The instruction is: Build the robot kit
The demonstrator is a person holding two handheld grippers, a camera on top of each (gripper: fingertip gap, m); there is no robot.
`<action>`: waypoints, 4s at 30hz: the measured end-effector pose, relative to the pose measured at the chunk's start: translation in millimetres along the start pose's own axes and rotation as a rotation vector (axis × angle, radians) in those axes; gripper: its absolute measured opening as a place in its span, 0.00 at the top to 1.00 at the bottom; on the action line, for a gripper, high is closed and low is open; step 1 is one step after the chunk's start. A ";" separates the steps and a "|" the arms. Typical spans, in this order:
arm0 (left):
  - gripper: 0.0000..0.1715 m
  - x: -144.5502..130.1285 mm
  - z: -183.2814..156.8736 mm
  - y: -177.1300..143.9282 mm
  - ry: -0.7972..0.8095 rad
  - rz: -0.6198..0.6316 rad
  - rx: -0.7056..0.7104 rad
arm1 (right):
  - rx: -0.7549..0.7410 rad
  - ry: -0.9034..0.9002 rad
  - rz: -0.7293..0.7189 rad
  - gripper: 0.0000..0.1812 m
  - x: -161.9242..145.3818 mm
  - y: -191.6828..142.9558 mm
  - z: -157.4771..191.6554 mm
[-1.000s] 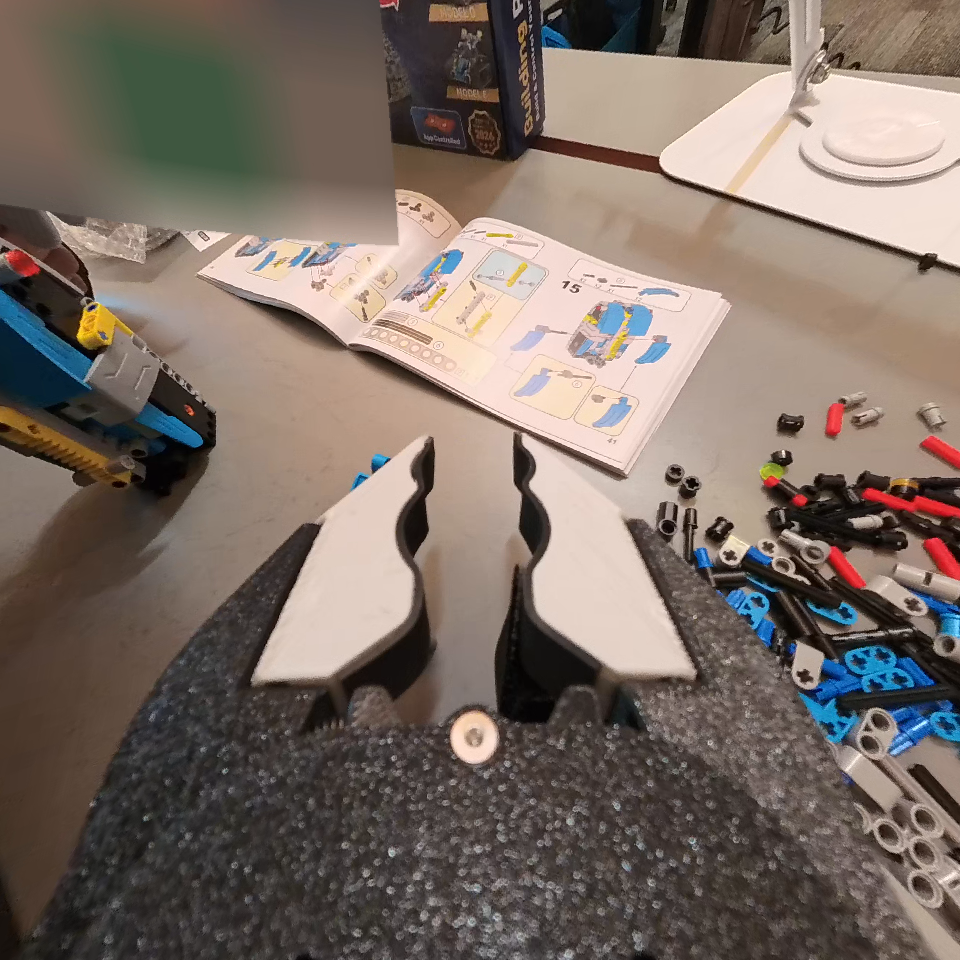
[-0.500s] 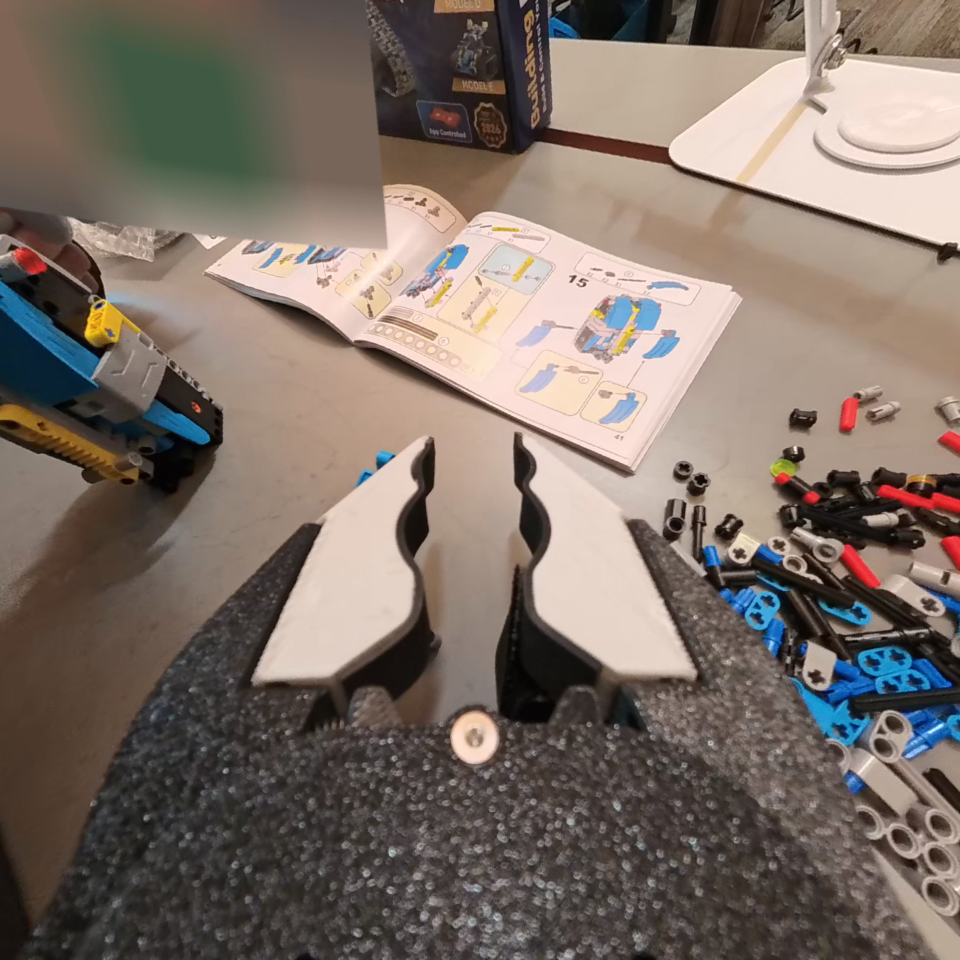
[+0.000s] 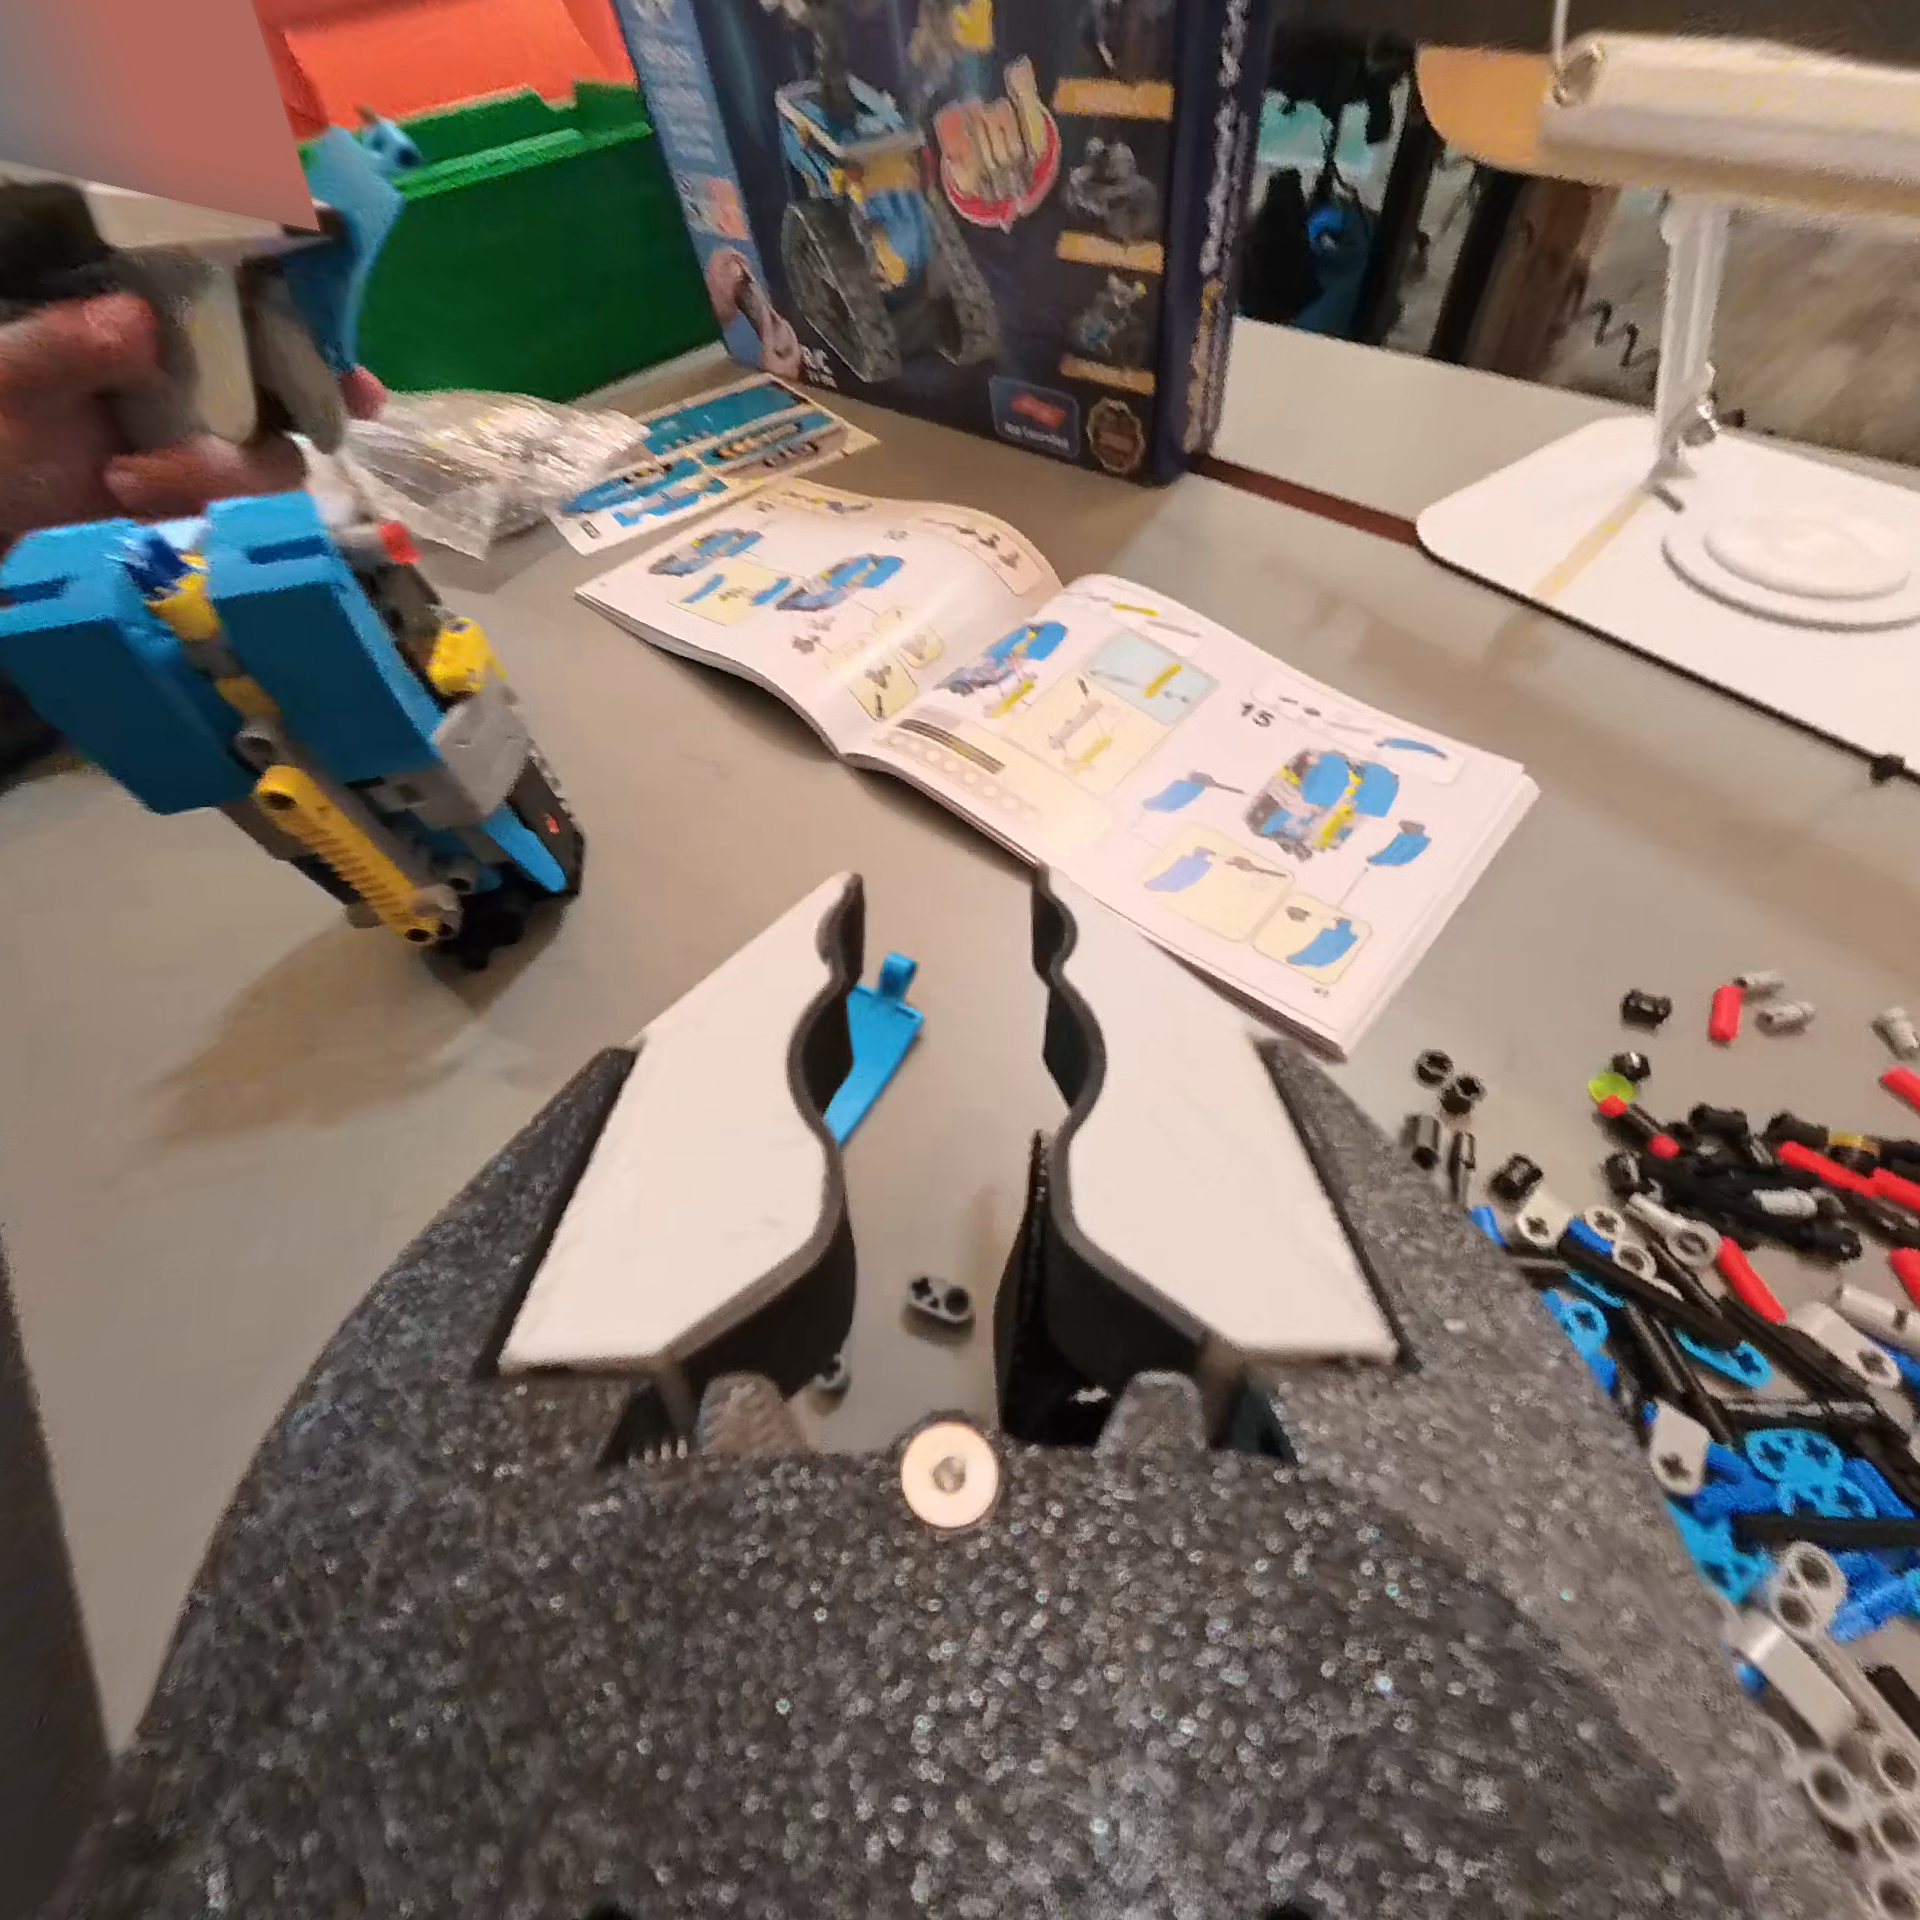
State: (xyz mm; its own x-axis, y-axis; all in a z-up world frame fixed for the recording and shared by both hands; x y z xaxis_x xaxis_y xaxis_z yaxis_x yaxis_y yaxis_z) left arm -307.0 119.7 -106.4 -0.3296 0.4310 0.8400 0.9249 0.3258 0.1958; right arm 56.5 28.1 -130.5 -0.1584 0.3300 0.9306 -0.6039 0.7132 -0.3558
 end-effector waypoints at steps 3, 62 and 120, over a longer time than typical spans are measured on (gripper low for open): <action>0.99 3.6 -5.2 -2.4 -0.199 -0.051 -0.170 | 0.072 -0.040 -0.044 0.81 5.9 -1.4 13.0; 0.99 -121.9 -126.6 17.8 0.420 0.832 -0.475 | 0.760 -0.036 0.176 0.99 -0.7 33.8 171.5; 1.00 -87.8 -131.2 25.8 0.276 0.468 -0.477 | 0.767 0.085 0.015 0.97 13.6 22.9 164.3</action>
State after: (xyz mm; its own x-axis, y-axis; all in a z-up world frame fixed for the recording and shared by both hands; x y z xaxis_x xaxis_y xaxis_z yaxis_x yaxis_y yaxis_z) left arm -229.3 -20.2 -108.7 0.1224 0.1872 0.9747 0.9602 -0.2706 -0.0686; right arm -87.7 -52.7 -111.8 -0.1284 0.4050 0.9053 -0.9796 0.0903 -0.1794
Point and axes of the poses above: each gripper's, where its closed fingertips meet, y out along the fingers, x out of its top, z = x × y across the jaws, the point moved 8 cm from there along -y, back along the fingers, and after that the axes turned 2 degrees about x, right-handed, at the moved point
